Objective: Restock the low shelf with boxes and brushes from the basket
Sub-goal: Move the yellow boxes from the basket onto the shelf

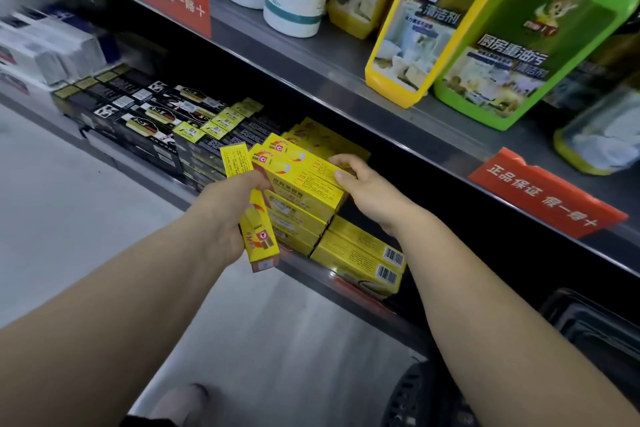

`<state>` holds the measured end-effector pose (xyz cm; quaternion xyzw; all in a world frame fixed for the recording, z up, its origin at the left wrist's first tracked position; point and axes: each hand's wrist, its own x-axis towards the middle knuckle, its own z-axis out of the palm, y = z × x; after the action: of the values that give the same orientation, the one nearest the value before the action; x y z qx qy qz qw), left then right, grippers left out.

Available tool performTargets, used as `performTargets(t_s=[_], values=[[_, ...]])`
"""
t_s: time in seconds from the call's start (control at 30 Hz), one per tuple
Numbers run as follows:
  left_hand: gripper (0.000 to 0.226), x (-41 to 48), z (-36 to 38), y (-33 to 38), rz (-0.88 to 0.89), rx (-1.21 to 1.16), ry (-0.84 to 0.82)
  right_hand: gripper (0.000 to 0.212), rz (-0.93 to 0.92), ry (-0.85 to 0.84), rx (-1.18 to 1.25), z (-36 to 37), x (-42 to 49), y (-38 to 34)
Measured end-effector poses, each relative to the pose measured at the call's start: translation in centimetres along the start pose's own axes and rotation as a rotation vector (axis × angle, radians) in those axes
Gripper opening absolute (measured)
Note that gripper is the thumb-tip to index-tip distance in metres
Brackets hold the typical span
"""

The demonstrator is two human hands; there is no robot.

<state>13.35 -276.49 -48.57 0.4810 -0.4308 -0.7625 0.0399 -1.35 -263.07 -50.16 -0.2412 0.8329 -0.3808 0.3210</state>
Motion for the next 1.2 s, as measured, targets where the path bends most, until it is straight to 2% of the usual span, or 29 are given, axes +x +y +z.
performTargets(t_s=[0.07, 0.2, 0.33, 0.47, 0.53, 0.6, 0.7, 0.77, 0.87, 0.93, 0.97, 1.07, 1.13, 1.2], values=[[0.007, 0.0, 0.2, 0.0, 0.000, -0.003, 0.010, 0.034, -0.014, -0.025, 0.011, 0.1, -0.1, -0.2], [0.008, -0.1, 0.3, 0.0, 0.008, 0.003, 0.039, 0.073, -0.030, -0.033, -0.125, 0.6, -0.2, -0.5], [0.013, -0.3, 0.4, -0.1, 0.030, -0.013, 0.083, 0.076, -0.039, -0.049, -0.125, 0.8, -0.1, -0.6], [0.050, -0.5, 0.4, 0.3, 0.099, -0.026, 0.115, 0.077, -0.039, -0.021, -0.263, 0.6, -0.5, -1.0], [0.054, -0.7, 0.2, 0.7, 0.129, 0.008, 0.095, 0.078, -0.119, 0.062, -0.375, 0.5, -1.3, -2.1], [0.051, -0.9, 0.0, 1.2, 0.138, 0.094, -0.003, 0.080, -0.292, 0.099, -0.370, 0.4, -2.4, -3.6], [0.060, -1.3, -0.5, 1.7, 0.149, 0.331, -0.152, 0.087, -0.495, 0.020, -0.413, 0.8, -4.4, -5.5], [0.060, -2.0, -0.6, 2.3, 0.206, 0.557, -0.193, 0.080, -0.549, -0.006, -0.524, 0.9, -5.3, -6.1], [0.076, -3.4, -0.8, 3.1, 0.225, 0.726, -0.356, 0.049, -0.588, 0.010, -0.612, 0.3, -6.2, -6.2], [0.068, -4.0, -1.0, 3.7, 0.262, 0.730, -0.360, 0.042, -0.536, 0.019, -0.598, -0.4, -6.8, -5.6], [0.061, -3.9, -1.0, 3.9, 0.299, 0.673, -0.286, 0.041, -0.480, 0.042, -0.585, -0.7, -7.0, -5.1], [0.044, -2.4, -1.0, 4.4, 0.329, 0.306, 0.037, 0.037, -0.309, 0.180, -0.531, -1.5, -7.1, -3.2], [0.037, -2.2, -0.5, 3.9, 0.255, 0.179, 0.059, 0.038, -0.223, 0.263, -0.453, -1.9, -6.5, -2.3], [0.031, -1.9, 0.2, 2.7, 0.185, 0.218, -0.022, 0.044, -0.157, 0.323, -0.450, -2.0, -5.5, -1.9]])
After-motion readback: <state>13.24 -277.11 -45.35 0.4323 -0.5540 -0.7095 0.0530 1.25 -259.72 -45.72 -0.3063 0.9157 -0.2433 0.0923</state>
